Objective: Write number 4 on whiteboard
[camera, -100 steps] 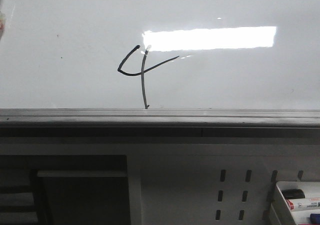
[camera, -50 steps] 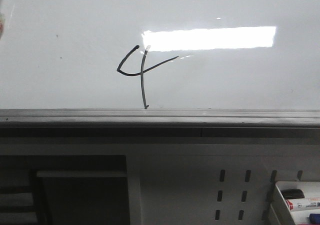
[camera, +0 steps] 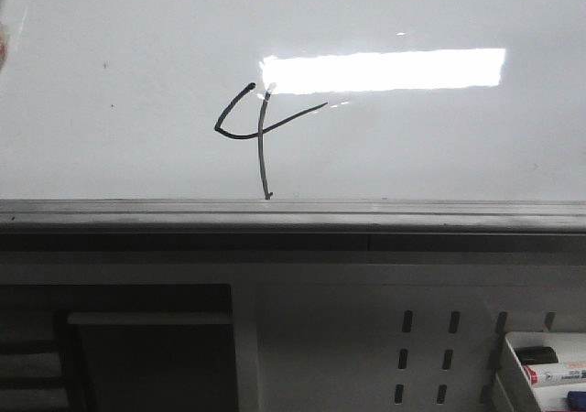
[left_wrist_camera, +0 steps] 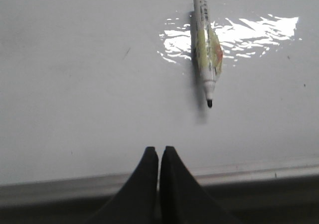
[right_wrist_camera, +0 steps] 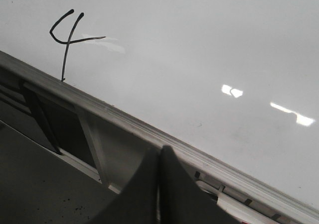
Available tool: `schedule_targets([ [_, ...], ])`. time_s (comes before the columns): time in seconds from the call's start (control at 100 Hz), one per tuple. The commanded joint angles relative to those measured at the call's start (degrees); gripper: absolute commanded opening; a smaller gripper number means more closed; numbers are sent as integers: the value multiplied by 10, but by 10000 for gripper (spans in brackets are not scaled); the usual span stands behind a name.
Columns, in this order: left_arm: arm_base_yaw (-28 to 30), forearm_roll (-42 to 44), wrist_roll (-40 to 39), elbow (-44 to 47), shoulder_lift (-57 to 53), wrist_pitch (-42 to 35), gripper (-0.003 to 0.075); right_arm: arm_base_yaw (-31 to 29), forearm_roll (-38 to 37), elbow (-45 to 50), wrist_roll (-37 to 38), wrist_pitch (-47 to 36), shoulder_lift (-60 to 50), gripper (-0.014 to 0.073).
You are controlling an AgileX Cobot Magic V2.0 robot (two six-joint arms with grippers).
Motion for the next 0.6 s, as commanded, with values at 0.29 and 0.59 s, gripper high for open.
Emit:
schedule_targets([
  [0.29, 2, 4, -10, 16, -15, -103, -20, 0, -14, -16, 0, -35, 1, -72],
  [0.59, 2, 4, -10, 16, -15, -103, -20, 0, -14, -16, 0, -35, 1, -72],
])
